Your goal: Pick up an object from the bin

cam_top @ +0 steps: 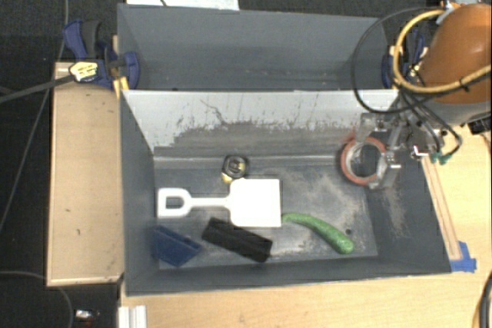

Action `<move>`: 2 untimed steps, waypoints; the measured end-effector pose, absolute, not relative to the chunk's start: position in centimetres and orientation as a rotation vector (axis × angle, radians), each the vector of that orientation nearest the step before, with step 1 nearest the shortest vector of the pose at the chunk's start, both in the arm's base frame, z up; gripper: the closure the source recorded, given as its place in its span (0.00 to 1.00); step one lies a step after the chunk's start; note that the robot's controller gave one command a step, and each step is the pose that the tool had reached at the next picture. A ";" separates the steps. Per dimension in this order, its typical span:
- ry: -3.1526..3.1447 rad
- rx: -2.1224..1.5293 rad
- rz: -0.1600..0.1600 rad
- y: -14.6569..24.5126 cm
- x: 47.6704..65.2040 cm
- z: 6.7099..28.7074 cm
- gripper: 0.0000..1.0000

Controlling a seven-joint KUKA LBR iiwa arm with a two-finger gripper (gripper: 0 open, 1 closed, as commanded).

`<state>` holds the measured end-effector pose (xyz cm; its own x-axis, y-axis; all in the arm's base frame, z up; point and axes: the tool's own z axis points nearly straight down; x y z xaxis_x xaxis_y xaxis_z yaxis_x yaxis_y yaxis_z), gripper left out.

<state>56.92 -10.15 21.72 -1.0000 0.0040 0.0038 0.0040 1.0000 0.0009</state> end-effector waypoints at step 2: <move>-3.135 0.162 -0.002 -5.1 51.1 6.8 0.00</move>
Offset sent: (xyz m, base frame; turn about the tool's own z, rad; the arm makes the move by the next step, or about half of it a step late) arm -0.0566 0.0493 -0.1472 -0.1136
